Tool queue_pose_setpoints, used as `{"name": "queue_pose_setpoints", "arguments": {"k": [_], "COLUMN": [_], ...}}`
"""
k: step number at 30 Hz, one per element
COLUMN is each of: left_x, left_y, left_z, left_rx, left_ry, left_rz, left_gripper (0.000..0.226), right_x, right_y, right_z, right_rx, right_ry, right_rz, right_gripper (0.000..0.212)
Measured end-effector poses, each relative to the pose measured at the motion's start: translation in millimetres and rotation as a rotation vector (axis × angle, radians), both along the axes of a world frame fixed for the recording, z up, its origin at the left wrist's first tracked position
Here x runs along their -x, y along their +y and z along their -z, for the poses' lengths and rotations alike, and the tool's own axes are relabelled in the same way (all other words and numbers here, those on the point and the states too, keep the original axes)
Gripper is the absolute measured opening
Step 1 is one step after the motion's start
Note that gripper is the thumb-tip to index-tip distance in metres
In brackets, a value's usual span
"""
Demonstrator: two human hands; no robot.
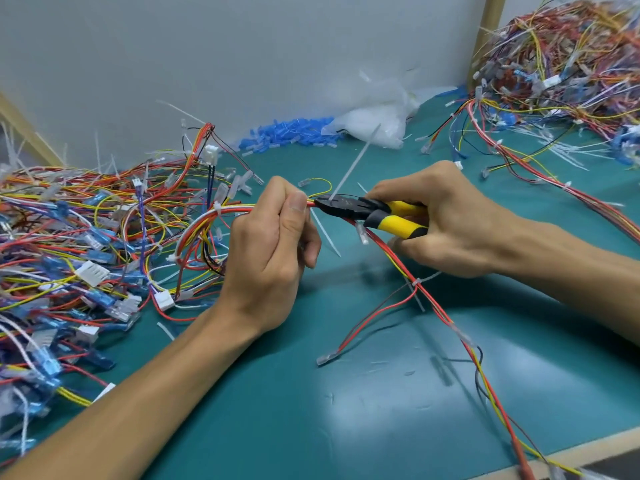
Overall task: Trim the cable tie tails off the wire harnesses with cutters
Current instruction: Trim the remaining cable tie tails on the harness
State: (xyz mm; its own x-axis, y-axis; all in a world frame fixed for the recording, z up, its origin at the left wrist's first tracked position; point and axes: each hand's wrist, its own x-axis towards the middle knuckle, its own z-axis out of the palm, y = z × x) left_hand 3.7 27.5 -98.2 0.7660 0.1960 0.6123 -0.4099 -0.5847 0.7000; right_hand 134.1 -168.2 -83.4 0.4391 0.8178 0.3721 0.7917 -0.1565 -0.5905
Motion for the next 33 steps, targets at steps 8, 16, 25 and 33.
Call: {"name": "queue_pose_setpoints", "arguments": {"k": [8, 16, 25, 33], "left_x": [4, 1, 0, 2], "left_y": [4, 6, 5, 2], "left_z": [-5, -1, 2, 2], "left_rx": [0.212, 0.117, -0.025, -0.11], "left_ry": [0.114, 0.197, 0.211, 0.13], "left_rz": [0.194, 0.132, 0.117, 0.017], "left_gripper": [0.033, 0.034, 0.032, 0.032], "right_x": [6, -2, 3, 10], "right_y": [-3, 2, 5, 2], "right_z": [-7, -4, -7, -12], "right_rx": [0.069, 0.129, 0.232, 0.295], "right_ry": [-0.179, -0.291, -0.524, -0.603], "right_rz": [0.025, 0.062, 0.148, 0.174], "right_gripper": [0.018, 0.016, 0.026, 0.034]}}
